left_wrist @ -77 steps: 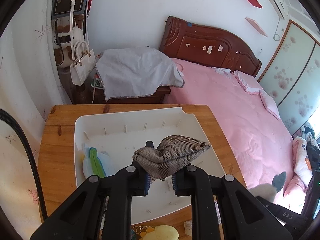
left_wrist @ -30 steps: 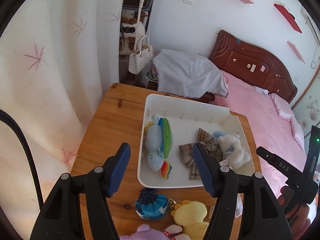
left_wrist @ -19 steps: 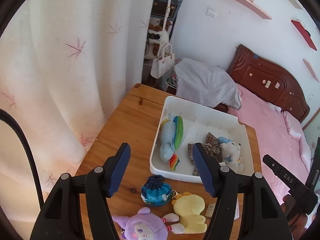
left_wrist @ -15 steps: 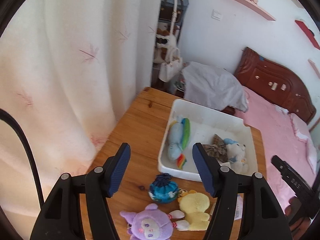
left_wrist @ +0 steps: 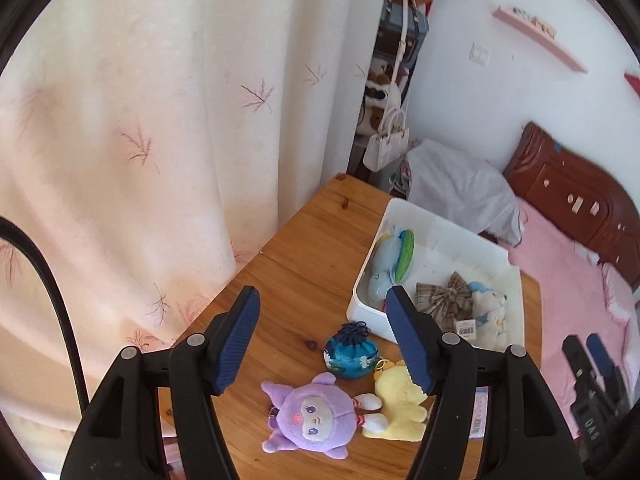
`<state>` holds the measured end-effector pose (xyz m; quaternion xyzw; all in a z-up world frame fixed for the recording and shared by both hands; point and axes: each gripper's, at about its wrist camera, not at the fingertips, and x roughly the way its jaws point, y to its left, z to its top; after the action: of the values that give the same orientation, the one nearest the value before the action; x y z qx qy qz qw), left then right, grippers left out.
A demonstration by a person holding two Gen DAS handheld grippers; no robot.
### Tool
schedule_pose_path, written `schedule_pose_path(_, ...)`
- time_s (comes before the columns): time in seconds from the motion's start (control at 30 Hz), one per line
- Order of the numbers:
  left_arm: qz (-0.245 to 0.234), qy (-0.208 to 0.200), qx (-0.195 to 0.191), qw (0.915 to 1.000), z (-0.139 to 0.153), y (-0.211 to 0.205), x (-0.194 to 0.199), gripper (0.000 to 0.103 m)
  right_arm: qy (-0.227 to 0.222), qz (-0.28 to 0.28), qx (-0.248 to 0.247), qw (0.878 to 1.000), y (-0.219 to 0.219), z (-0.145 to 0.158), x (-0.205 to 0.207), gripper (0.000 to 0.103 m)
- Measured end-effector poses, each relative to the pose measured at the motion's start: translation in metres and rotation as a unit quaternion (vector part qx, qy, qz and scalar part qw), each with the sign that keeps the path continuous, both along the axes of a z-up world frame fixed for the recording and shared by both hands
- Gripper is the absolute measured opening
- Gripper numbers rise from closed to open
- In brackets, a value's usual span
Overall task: Organize objects
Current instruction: 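Open the right gripper to drop the white bear into the tray, then grasp the purple plush with left while right grasps the white medicine box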
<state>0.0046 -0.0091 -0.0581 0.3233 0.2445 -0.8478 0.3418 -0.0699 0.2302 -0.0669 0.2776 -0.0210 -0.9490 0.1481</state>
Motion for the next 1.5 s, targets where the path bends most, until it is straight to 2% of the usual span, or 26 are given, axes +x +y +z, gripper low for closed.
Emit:
schedule_pose_path(0.07,0.020,0.008,-0.008,0.9997,0.000,0.003,0.005,0.073,0.007,0.011,-0.004,1.000,0.001,-0.006,0.006,0.080)
schedule_pose_path(0.33,0.044,-0.008,-0.024,0.9987,-0.014,0.011,0.010,0.073,0.042,0.051,0.001,0.998,0.002,-0.030,0.023,0.081)
schedule_pose_path(0.57,0.020,-0.032,-0.009,0.9992,-0.041,0.022,0.000,0.073,0.051,0.065,0.000,0.997,0.000,-0.059,0.030,0.081)
schedule_pose_path(0.7,0.009,-0.041,0.041,0.9982,-0.071,0.023,-0.006,0.073,0.033,0.058,0.027,0.997,-0.008,-0.082,0.029,0.081)
schedule_pose_path(0.8,0.008,-0.058,0.089,0.9943,-0.097,0.020,-0.013,0.073,0.014,0.057,0.037,0.998,-0.010,-0.097,0.028,0.081)
schedule_pose_path(0.87,0.007,-0.072,0.105,0.9919,-0.108,0.021,-0.016,0.074,0.006,0.061,0.038,0.997,-0.012,-0.107,0.027,0.081)
schedule_pose_path(1.03,0.009,-0.099,0.165,0.9813,-0.139,0.017,-0.019,0.077,-0.015,0.067,0.039,0.997,-0.016,-0.124,0.023,0.081)
schedule_pose_path(1.13,0.017,-0.100,0.191,0.9764,-0.151,0.014,-0.019,0.079,-0.030,0.066,0.037,0.997,-0.018,-0.132,0.020,0.081)
schedule_pose_path(1.27,0.017,-0.097,0.241,0.9655,-0.169,0.010,-0.020,0.080,-0.048,0.066,0.038,0.996,-0.020,-0.144,0.019,0.081)
schedule_pose_path(1.4,0.019,-0.112,0.234,0.9654,-0.175,0.011,-0.020,0.082,-0.059,0.072,0.049,0.994,-0.025,-0.153,0.020,0.081)
schedule_pose_path(1.5,0.017,-0.129,0.240,0.9622,-0.181,0.012,-0.021,0.082,-0.065,0.075,0.053,0.994,-0.028,-0.158,0.019,0.081)
